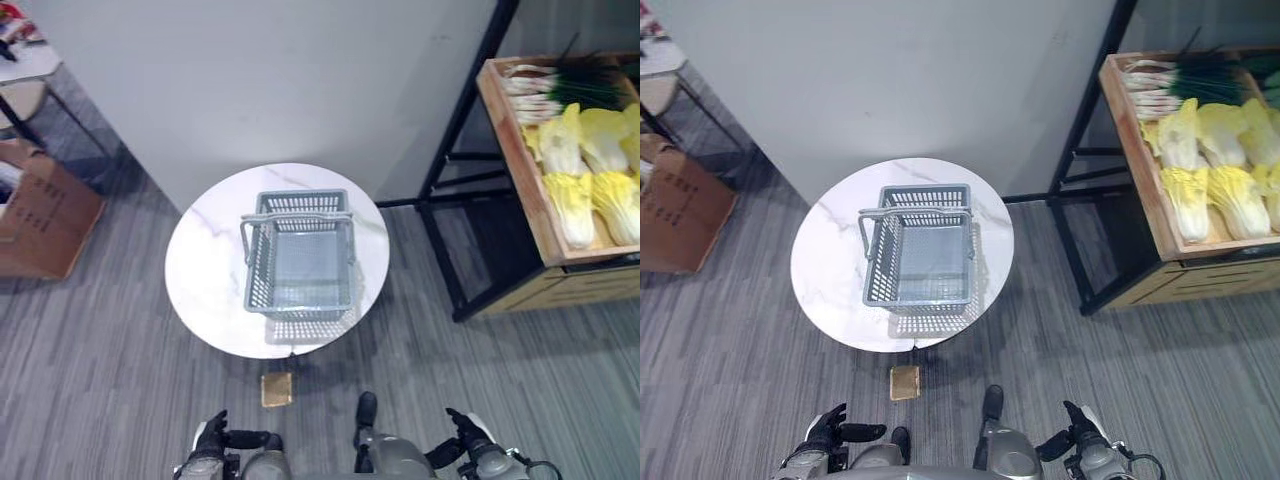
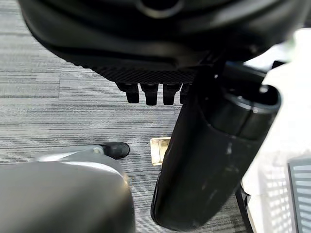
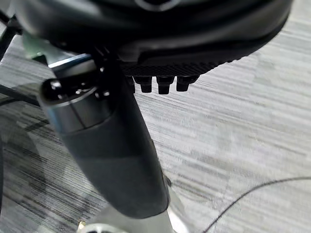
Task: Get the vegetables into the basket
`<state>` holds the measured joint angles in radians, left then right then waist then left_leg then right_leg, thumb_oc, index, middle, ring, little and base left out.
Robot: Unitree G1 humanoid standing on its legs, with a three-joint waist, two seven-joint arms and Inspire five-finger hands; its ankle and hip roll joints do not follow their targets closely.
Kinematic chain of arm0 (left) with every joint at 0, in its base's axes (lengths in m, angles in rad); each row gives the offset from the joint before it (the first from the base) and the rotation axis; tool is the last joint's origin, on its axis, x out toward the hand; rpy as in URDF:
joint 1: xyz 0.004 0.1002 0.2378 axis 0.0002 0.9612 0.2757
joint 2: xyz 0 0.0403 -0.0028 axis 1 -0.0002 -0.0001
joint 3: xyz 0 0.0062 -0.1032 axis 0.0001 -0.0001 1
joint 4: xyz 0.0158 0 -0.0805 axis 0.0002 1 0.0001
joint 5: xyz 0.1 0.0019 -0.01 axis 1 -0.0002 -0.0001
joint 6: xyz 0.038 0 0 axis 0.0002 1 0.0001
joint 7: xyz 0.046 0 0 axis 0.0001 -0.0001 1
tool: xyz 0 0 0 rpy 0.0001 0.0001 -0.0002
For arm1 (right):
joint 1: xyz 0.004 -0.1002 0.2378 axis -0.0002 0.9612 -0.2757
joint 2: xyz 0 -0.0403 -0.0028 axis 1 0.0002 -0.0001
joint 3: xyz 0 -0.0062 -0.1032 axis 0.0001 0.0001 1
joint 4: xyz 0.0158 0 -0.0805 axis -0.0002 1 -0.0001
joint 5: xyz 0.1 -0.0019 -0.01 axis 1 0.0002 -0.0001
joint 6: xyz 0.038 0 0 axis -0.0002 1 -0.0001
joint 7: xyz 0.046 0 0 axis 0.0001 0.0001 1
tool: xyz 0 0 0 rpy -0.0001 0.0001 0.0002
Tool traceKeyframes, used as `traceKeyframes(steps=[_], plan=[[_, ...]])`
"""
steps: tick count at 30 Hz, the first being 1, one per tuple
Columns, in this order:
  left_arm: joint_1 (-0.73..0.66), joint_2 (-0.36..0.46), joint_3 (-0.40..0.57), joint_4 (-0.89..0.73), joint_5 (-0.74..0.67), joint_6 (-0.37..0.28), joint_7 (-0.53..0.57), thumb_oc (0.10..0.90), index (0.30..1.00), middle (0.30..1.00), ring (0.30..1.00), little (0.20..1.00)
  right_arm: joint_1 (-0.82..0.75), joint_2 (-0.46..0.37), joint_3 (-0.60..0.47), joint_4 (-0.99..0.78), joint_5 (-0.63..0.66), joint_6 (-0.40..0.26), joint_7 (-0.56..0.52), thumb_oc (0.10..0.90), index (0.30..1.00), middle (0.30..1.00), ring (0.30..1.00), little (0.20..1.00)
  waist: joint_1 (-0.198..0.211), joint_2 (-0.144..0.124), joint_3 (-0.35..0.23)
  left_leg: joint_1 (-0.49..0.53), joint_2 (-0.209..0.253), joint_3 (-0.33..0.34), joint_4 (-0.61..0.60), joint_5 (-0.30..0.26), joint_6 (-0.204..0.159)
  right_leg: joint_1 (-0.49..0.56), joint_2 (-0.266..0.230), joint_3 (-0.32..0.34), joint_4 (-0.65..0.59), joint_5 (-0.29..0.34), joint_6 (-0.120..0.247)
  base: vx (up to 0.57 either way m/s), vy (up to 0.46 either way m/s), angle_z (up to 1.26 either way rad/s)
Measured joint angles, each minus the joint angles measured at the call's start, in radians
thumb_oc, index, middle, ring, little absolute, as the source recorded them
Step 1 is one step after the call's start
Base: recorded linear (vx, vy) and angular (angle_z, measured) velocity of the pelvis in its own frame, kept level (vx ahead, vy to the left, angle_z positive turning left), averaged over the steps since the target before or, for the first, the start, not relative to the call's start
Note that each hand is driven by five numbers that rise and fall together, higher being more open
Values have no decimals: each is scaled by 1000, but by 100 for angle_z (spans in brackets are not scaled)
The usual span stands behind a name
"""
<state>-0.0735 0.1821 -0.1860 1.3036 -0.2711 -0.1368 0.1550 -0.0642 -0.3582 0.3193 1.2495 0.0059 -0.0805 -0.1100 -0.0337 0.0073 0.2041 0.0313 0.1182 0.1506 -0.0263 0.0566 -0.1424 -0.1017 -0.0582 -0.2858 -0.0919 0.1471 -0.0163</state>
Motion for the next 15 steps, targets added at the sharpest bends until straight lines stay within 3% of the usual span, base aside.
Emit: traceKeyframes(steps=[1, 2, 5, 8, 9, 10, 12, 13, 15], plan=[[8, -1, 0, 4, 0, 0, 0, 900, 1000, 1000, 1000, 1000, -4, -4, 0, 2, 0, 0, -1, 900, 1000, 1000, 1000, 1000, 0, 12, -7, 14, -4, -7, -27, -8, 17, -3, 16, 8, 0, 1, 2, 51, -39, -26], [16, 0, 1, 15, 7, 2, 3, 900, 1000, 1000, 1000, 1000, -12, -6, 2, -2, -1, -2, -7, 900, 1000, 1000, 1000, 1000, -4, 26, -18, 26, 2, -1, -43, -41, 61, -5, 38, 11, 1, 5, 5, 40, -16, -26], [18, 18, 2, 14, 39, 1, 13, 900, 1000, 1000, 1000, 1000, -1, -13, 1, 3, -8, 0, -10, 900, 1000, 1000, 1000, 1000, -5, -8, -31, 13, -12, 2, -43, -38, 74, -20, 25, 14, 5, 9, 20, 5, 4, -5], [32, 33, 4, 8, 39, 0, 16, 900, 1000, 1000, 1000, 1000, -2, -68, 0, -73, -10, 4, -8, 900, 1000, 1000, 1000, 1000, -7, -19, -35, 9, -23, 12, -43, -37, 84, -27, 12, 20, 5, 22, 37, -42, 38, -11], [46, 40, 12, -12, 39, -1, 26, 900, 1000, 1000, 1000, 1000, -17, -207, 0, -310, -13, -1, -20, 900, 1000, 1000, 1000, 1000, -9, -21, -34, -2, -35, 23, -43, -37, 90, -41, 4, 35, 5, 38, 58, -47, 94, -10], [50, 42, 12, -14, 39, -2, 33, 900, 1000, 1000, 1000, 1000, -46, -247, -1, -369, -15, -7, -35, 900, 1000, 1000, 1000, 1000, -7, -28, -39, 2, -36, 23, -44, -36, 90, -40, 3, 37, 5, 42, 62, -28, 118, -10], [73, 33, 33, -36, 38, -4, 35, 900, 1000, 1000, 1000, 1000, -79, -412, -11, -737, -42, 25, -42, 900, 1000, 1000, 1000, 1000, -11, -34, -37, 5, -45, 25, -54, -34, 92, -46, -1, 46, 5, 49, 62, 7, 107, -9], [79, 31, 60, -32, 38, -3, 36, 900, 1000, 1000, 1000, 1000, -124, -464, -41, -943, -53, -12, -67, 900, 1000, 1000, 1000, 1000, -13, -40, -34, 21, -47, 33, -62, -28, 90, -38, 0, 57, 5, 51, 60, 21, 57, -17], [68, 35, 79, -33, 39, -3, 35, 900, 1000, 1000, 1000, 1000, -306, -467, -36, -1004, -116, -73, -87, 900, 1000, 1000, 1000, 1000, 1, -66, -30, 27, -56, 39, -62, -31, 94, -32, -11, 60, 5, 52, 62, 7, 20, -4]])
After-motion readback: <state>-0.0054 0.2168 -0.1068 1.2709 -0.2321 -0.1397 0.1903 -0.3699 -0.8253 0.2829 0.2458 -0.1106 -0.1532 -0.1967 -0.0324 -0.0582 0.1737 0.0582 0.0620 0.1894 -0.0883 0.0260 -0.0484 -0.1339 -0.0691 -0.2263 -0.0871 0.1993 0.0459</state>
